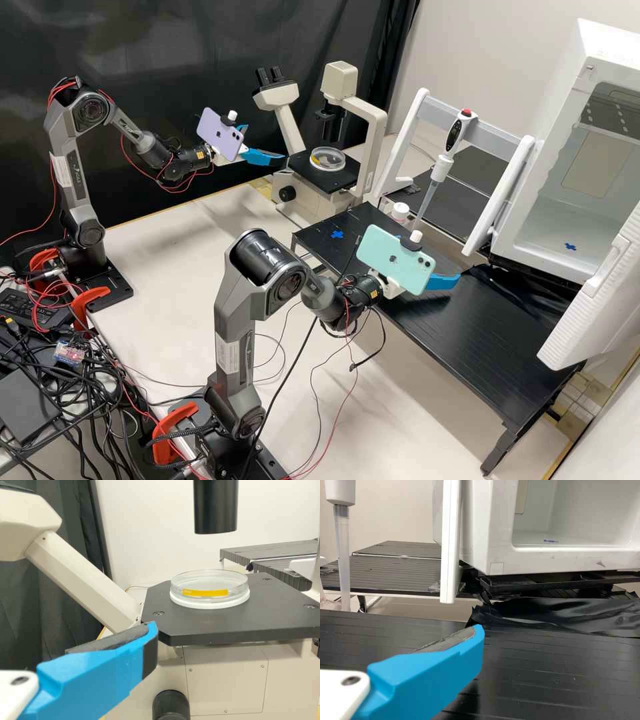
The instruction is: Move the petri dish to the bench
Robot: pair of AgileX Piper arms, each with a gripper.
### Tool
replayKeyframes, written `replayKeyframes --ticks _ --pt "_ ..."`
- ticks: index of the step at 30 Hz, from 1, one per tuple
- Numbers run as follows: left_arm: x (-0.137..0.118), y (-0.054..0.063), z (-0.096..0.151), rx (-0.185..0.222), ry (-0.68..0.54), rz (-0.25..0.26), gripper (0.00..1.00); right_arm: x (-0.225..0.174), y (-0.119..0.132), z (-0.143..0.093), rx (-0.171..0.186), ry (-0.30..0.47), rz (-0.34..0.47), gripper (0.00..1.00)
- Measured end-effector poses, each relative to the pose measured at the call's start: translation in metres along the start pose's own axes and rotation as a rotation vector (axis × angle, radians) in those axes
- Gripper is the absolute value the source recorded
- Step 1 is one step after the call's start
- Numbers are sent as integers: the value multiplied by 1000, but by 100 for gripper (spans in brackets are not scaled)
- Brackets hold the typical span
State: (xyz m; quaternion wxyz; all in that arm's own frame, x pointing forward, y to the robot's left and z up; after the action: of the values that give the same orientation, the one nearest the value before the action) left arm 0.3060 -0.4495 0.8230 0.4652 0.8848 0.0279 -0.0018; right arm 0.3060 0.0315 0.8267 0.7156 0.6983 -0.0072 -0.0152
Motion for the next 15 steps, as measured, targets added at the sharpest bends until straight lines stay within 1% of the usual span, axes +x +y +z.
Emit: replayKeyframes --ticks 15 --pt "0 0 0 0 0 0 100 -4 -1 1 0 -4 -6 100"
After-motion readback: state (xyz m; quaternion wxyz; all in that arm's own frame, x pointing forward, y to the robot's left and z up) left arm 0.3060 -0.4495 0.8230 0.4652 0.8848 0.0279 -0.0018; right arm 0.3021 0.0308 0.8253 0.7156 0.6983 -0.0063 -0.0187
